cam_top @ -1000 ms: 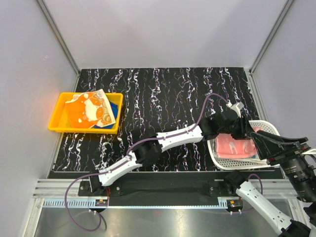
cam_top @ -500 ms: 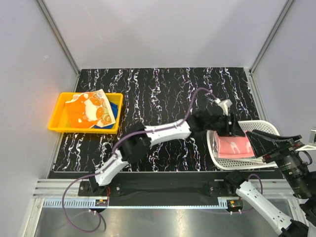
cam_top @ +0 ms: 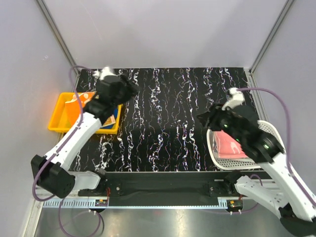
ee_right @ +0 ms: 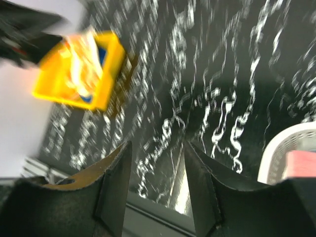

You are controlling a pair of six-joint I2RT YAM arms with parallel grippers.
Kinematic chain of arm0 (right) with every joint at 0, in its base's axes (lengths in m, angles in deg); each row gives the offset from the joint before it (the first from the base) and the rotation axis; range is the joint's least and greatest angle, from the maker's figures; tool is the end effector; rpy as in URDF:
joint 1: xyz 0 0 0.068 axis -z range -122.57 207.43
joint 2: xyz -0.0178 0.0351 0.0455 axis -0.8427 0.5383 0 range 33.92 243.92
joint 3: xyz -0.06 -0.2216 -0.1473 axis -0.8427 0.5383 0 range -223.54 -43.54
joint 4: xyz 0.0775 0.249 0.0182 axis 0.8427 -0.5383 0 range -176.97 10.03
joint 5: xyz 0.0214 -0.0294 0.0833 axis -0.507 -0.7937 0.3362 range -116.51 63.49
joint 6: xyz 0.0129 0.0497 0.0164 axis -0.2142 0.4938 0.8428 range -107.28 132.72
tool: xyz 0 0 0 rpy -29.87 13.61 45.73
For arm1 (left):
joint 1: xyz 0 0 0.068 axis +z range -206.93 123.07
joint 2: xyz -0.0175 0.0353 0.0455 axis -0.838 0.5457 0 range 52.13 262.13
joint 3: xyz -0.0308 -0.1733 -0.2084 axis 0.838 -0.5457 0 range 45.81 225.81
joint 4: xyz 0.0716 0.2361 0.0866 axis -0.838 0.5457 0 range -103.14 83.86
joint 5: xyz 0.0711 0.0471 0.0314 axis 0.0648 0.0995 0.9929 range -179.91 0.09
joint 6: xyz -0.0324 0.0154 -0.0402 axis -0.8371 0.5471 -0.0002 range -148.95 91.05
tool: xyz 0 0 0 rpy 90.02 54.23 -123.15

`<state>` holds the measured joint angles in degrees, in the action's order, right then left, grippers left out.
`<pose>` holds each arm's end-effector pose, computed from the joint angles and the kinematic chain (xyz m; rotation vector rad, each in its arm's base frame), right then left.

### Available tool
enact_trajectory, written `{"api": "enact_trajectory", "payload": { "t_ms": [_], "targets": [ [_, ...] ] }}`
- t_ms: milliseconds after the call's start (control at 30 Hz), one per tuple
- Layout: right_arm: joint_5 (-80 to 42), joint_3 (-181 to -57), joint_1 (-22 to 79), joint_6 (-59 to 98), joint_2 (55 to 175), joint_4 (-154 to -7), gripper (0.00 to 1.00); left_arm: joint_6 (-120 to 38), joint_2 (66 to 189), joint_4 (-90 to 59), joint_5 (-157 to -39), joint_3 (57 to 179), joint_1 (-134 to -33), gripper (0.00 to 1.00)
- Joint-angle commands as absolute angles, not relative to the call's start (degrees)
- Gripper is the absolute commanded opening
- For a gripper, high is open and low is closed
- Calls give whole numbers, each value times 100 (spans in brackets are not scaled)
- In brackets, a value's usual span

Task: Fold and stack the towels
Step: Grab crumpled towel

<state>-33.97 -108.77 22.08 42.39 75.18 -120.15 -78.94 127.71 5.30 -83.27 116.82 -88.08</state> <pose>0.1054 0.0692 0.4114 -0.0013 1.9047 0.6629 0.2623 -0.1536 0.3667 -0.4148 2.0179 -0.7954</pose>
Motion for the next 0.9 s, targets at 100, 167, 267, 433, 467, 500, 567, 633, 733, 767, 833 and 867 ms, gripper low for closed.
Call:
{"api": "enact_trajectory", "payload": {
  "t_ms": [100, 167, 267, 433, 467, 500, 567, 633, 733, 767, 833, 867],
  "targets": [
    [-2660, -10419, 2166, 4357, 8445, -10882, 53, -7009, 12937, 2254, -6881, 11287, -6776, 70],
    [-2379, -10296, 2166, 4375, 8656, -10644, 52, -6877, 13219, 2097, -7039, 11488, -6265, 70],
    [-2255, -10199, 2166, 4331, 8841, -10529, 52, -6718, 14281, 2245, -6926, 12364, -6009, 69],
    [-2220, -10049, 2174, 4296, 8868, -10475, 52, -6551, 15705, 2860, -6249, 13606, -6000, 69],
    [-2220, -10023, 2166, 4278, 8842, -10484, 52, -6525, 16030, 2896, -6196, 13747, -6000, 69],
    [-2220, -9997, 2166, 4261, 8833, -10493, 52, -6516, 16189, 2957, -6161, 13835, -6000, 68],
    [-2246, -9927, 2166, 4252, 8754, -10467, 52, -6480, 16392, 2975, -6064, 14021, -6000, 68],
    [-2246, -9891, 2166, 4243, 8719, -10449, 53, -6490, 16586, 2958, -6055, 14047, -6009, 67],
    [-2220, -9873, 2166, 4217, 8727, -10458, 53, -6516, 16692, 2905, -6099, 14012, -6009, 64],
    [-2203, -9865, 2174, 4225, 8736, -10449, 53, -6516, 16709, 2887, -6116, 14012, -6009, 63],
    [-2194, -9847, 2166, 4217, 8727, -10432, 53, -6577, 16727, 2914, -6029, 13942, -6018, 56],
    [-2194, -9821, 2166, 4217, 8727, -10414, 53, -6586, 16718, 2905, -6003, 13924, -6018, 54]
  ]
}}
